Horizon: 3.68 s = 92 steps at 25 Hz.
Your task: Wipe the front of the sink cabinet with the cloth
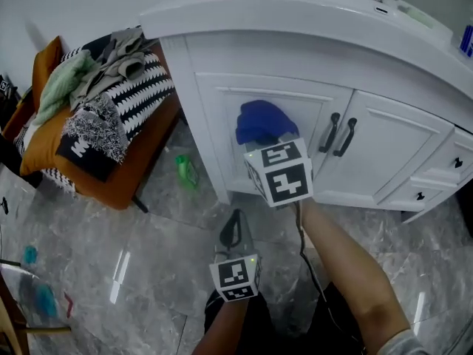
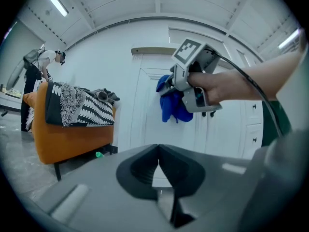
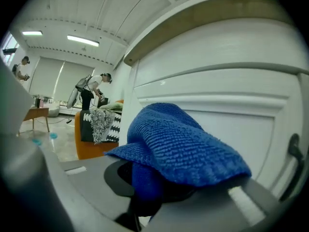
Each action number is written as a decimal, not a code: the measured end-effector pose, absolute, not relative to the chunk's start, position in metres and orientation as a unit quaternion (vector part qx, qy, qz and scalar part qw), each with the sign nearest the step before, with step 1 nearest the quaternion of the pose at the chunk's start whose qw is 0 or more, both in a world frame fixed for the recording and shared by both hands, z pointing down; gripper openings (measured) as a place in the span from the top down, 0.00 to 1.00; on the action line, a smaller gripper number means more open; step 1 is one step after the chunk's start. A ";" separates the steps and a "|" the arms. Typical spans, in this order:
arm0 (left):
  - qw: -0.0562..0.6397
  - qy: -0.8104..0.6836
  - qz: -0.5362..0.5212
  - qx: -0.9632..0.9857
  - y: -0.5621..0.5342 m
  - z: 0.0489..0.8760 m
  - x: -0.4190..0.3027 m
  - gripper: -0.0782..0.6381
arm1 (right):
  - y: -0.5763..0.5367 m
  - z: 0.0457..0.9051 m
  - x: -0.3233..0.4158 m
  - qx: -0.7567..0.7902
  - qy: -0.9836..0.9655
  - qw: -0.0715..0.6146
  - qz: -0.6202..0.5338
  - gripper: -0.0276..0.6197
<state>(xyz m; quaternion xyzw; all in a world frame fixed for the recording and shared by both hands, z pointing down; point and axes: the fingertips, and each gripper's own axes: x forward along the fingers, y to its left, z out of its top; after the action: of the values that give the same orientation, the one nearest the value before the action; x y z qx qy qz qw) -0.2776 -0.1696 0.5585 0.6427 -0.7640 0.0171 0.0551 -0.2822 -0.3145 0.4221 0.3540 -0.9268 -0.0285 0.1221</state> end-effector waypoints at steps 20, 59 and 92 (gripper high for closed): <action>0.025 -0.725 0.095 0.681 -0.202 0.584 -0.235 0.88 | -0.316 0.422 -0.120 0.439 -0.895 0.075 -0.002 0.86; -0.001 -0.686 0.142 0.713 -0.225 0.597 -0.182 0.88 | -0.365 0.492 0.159 0.654 -0.746 0.122 0.040 0.86; 0.013 -0.702 0.111 0.704 -0.201 0.578 -0.207 0.88 | -0.350 0.549 -0.030 0.607 -0.775 0.157 0.081 0.86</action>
<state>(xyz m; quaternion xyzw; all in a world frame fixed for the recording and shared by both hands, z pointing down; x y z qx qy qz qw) -0.2068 -0.2014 0.5775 0.7037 -0.7017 0.1106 0.0133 -0.0301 -0.3496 0.5486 0.6074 -0.7746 0.0813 0.1568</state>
